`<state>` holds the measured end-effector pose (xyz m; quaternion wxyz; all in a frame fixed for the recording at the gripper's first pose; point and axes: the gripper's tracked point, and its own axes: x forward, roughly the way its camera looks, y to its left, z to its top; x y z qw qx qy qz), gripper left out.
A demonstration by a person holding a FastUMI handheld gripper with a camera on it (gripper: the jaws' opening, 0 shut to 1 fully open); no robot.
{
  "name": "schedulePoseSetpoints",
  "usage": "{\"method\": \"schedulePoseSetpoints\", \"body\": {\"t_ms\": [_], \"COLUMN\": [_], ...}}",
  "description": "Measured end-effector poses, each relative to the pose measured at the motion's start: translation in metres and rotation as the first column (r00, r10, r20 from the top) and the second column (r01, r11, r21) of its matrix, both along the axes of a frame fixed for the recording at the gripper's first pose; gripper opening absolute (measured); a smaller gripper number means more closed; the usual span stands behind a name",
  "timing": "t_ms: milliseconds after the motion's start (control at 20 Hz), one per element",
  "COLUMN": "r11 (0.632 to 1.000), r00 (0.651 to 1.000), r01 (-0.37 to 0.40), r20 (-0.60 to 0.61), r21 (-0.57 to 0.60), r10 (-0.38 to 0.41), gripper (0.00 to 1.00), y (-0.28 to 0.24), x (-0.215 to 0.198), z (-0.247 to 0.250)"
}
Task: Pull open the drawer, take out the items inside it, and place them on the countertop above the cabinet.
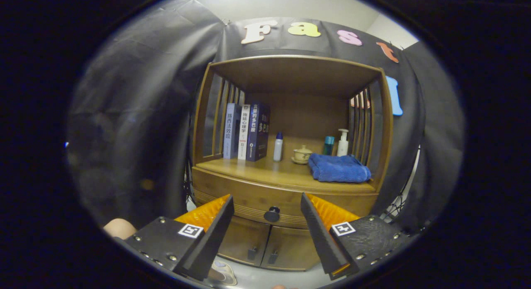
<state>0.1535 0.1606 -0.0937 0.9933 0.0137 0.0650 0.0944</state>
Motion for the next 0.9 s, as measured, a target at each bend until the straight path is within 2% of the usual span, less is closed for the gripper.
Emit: {"method": "schedulePoseSetpoints", "body": {"t_ms": [500, 900], "r11": [0.996, 0.986], "r00": [0.998, 0.985], "r01": [0.054, 0.131], "r20": [-0.037, -0.101], "r21": [-0.078, -0.098], "r10": [-0.057, -0.141], "gripper": [0.97, 0.97], "y": [0.025, 0.013], "x": [0.045, 0.085], "z": [-0.054, -0.1]}}
